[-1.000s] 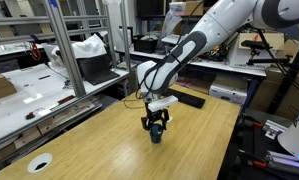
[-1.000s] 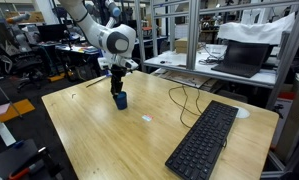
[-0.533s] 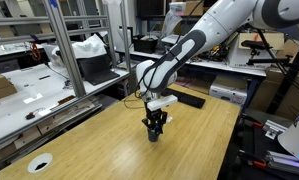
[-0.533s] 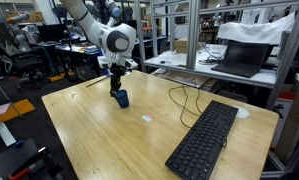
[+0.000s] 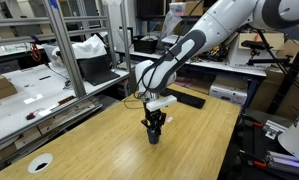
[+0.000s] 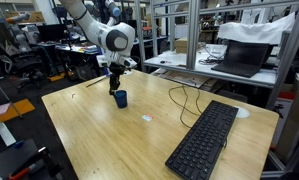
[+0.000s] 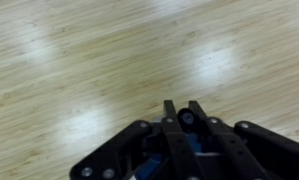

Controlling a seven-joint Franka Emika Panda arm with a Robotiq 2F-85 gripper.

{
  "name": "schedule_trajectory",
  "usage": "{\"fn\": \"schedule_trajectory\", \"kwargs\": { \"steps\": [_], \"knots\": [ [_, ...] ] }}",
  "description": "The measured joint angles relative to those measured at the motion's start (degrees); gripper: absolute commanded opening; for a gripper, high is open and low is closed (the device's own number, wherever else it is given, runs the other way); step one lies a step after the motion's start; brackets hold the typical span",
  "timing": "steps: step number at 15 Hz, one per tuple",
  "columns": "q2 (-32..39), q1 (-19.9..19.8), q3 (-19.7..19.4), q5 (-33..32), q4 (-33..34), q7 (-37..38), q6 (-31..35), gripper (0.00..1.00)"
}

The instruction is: Remove the marker out of the cup then move the cup to the right and then put the marker in the cup

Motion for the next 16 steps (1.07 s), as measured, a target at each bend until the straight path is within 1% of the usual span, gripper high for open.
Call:
{"fn": "schedule_trajectory", "kwargs": {
  "steps": [6, 11, 14, 16],
  "knots": [
    [-0.88, 0.05, -0.47, -0.09, 3.75, 0.00, -4.48, 0.05],
    [-5.55, 0.05, -1.26, -0.44, 5.79, 0.26, -10.70, 0.05],
    [-9.05, 0.30, -2.11, -2.62, 5.58, 2.48, -13.58, 0.05],
    [-10.67, 0.68, -3.07, -6.05, 4.24, 3.75, -13.67, 0.05]
  ]
}}
